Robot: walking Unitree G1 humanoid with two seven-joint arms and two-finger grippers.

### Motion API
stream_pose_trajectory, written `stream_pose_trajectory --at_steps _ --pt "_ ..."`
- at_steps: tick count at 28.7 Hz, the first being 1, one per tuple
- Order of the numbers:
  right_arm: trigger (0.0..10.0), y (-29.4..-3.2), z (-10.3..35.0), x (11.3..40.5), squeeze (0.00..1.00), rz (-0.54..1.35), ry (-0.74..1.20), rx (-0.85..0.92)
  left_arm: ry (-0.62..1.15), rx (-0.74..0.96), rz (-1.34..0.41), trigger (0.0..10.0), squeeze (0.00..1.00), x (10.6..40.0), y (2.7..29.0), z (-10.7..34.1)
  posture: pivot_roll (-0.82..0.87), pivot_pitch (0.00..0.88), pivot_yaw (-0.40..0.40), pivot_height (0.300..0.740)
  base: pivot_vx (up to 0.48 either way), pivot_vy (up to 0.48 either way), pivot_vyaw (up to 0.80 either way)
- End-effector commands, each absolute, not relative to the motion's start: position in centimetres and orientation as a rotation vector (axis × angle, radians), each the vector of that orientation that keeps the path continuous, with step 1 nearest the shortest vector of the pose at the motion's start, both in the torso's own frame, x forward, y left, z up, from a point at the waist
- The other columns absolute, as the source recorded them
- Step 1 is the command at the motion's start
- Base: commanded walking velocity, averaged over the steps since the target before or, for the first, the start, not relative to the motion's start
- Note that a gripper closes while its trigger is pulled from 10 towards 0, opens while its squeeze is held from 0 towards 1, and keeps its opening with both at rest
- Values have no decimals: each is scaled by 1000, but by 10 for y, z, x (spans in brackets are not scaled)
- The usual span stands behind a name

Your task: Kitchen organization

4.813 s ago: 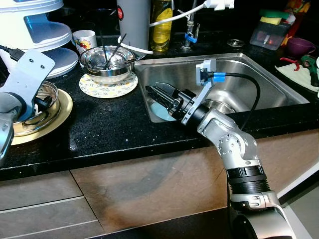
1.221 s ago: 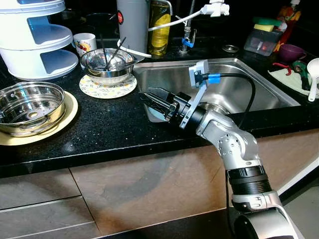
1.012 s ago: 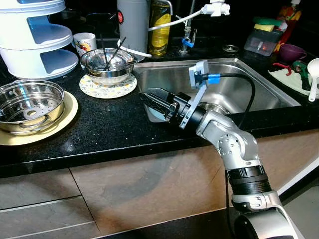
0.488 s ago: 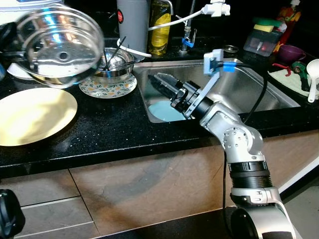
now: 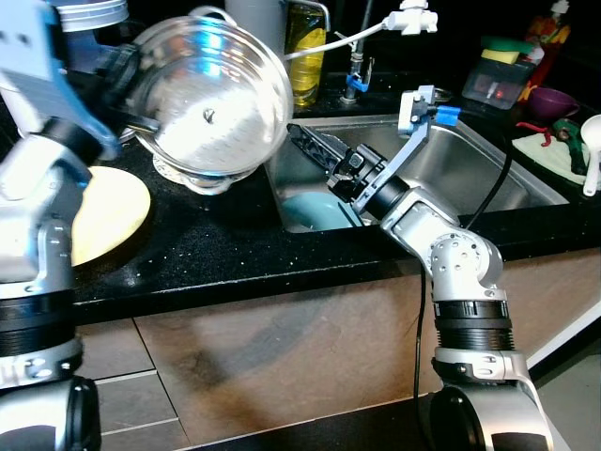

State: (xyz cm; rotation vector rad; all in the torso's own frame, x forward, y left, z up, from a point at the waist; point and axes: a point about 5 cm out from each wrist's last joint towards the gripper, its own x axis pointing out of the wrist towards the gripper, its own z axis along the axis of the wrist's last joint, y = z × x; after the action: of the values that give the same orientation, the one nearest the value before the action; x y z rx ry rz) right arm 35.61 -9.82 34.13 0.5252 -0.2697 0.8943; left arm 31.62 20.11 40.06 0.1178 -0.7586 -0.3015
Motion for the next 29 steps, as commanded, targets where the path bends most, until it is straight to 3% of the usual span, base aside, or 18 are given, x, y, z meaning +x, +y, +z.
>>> stream_pose_trajectory --at_steps 1,3,4,6,12,13,14,15,16,29 --pt "10000 -97 347 355 1000 898 -274 527 -836 139 -312 0 0 306 196 410 18 155 -17 740 0 0 0" --pt "10000 -98 348 355 1000 894 -273 527 -844 138 -311 0 0 306 196 411 18 155 -17 740 0 0 0" --pt "10000 -98 349 355 800 888 -270 529 -848 143 -314 0 0 305 195 411 18 156 -17 740 0 0 0" --pt "10000 -97 349 356 0 880 -261 523 -857 150 -324 0 0 305 193 409 17 158 -20 740 0 0 0" --pt "10000 -95 347 356 0 876 -245 488 -870 156 -338 0 0 305 187 407 18 160 -21 740 0 0 0" --pt "6980 -95 346 356 0 875 -239 474 -873 158 -342 0 0 305 186 407 18 160 -21 740 0 0 0" --pt "6980 -95 346 356 0 875 -239 474 -873 158 -342 0 0 305 186 407 18 160 -21 740 0 0 0" --pt "1216 -94 344 356 0 872 -230 461 -878 163 -349 0 0 305 183 406 17 160 -22 740 0 0 0" --pt "0 -93 342 356 0 864 -216 441 -885 181 -360 0 0 305 179 405 17 160 -22 740 0 0 0" --pt "0 -98 332 364 0 776 -161 417 -926 295 -394 0 0 302 163 403 16 163 -19 740 0 0 0"
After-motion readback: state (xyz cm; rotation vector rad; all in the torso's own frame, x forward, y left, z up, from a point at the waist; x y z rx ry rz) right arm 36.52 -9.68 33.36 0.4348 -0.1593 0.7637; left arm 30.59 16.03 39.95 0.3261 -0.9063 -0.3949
